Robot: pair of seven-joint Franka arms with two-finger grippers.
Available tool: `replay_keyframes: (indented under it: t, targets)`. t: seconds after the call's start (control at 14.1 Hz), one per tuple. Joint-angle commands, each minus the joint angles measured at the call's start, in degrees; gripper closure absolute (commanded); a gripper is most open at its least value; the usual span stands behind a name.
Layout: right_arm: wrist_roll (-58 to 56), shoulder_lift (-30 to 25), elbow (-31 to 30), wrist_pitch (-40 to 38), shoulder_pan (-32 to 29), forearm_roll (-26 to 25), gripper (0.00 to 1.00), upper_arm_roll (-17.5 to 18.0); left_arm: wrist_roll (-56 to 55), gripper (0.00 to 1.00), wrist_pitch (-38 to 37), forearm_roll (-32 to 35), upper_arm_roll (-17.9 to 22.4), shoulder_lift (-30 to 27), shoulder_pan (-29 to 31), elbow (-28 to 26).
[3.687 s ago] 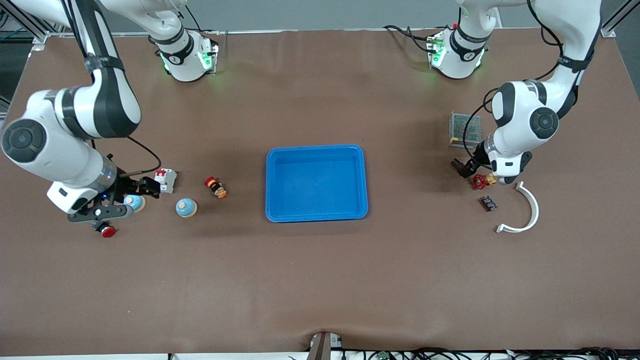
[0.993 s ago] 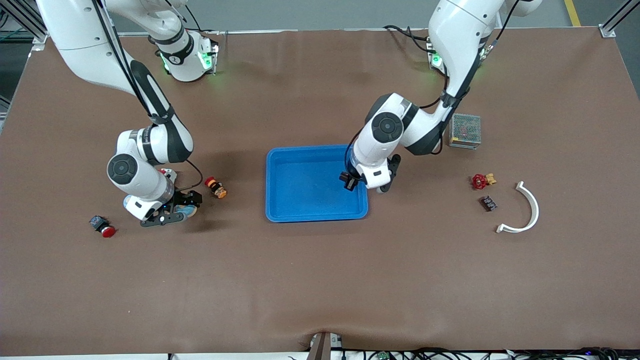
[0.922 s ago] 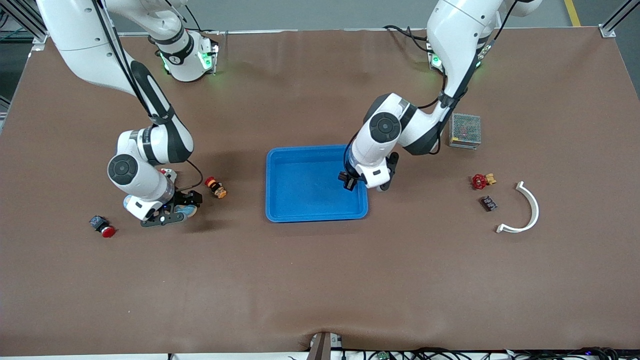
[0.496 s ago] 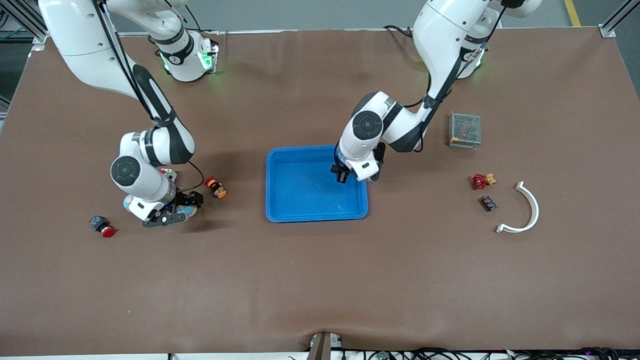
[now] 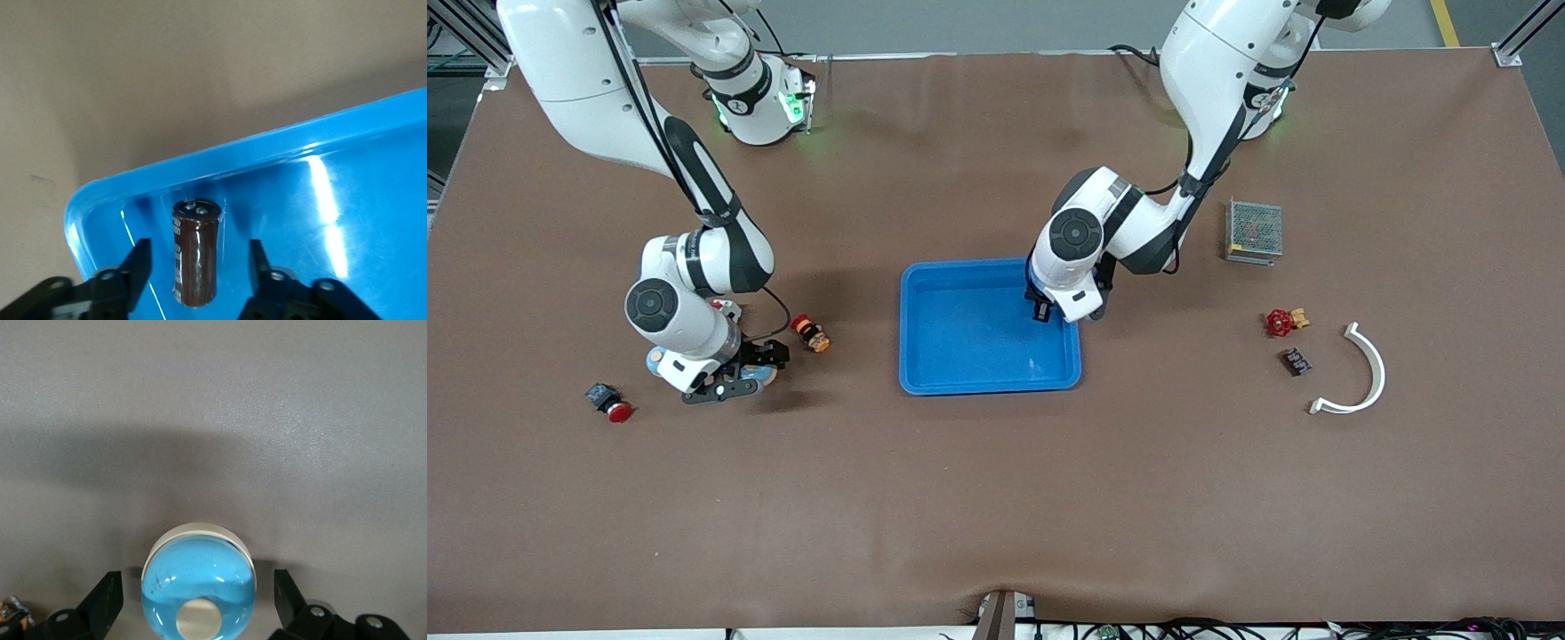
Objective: Place electrolytic capacitor and blue bell in tray
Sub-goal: 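Place the capacitor in the tray while the right gripper grasps the bell, then lift the bell with the right gripper while the left gripper reaches the capacitor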
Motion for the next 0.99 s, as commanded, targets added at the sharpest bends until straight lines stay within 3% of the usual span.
replay_keyframes:
  t: [0.0,0.14,0.43,0.64,0.92]
  targets:
    - [-0.4,0.1,0.0,0.4,-0.2,0.0,0.00,0.0,0.2,0.00,-1.7,2.0,1.3,-3.0,0.9,0.7]
    - [-0.4,0.1,0.0,0.4,-0.1,0.0,0.01,0.0,1.0,0.00,-4.6,4.1,1.4,-4.6,3.2,2.8]
    - [-0.4,0.0,0.0,0.4,-0.1,0.0,0.30,0.0,16.7,0.00,-20.2,5.3,1.3,-5.9,10.1,10.2]
    - [-0.4,0.0,0.0,0.4,-0.1,0.0,0.47,0.0,29.5,0.00,-23.6,5.3,1.3,-8.0,16.6,9.2]
    - [-0.1,-0.4,2.1,-2.1,0.2,0.0,0.48,0.0,40.7,0.00,-24.1,8.5,1.3,-8.9,23.9,6.2]
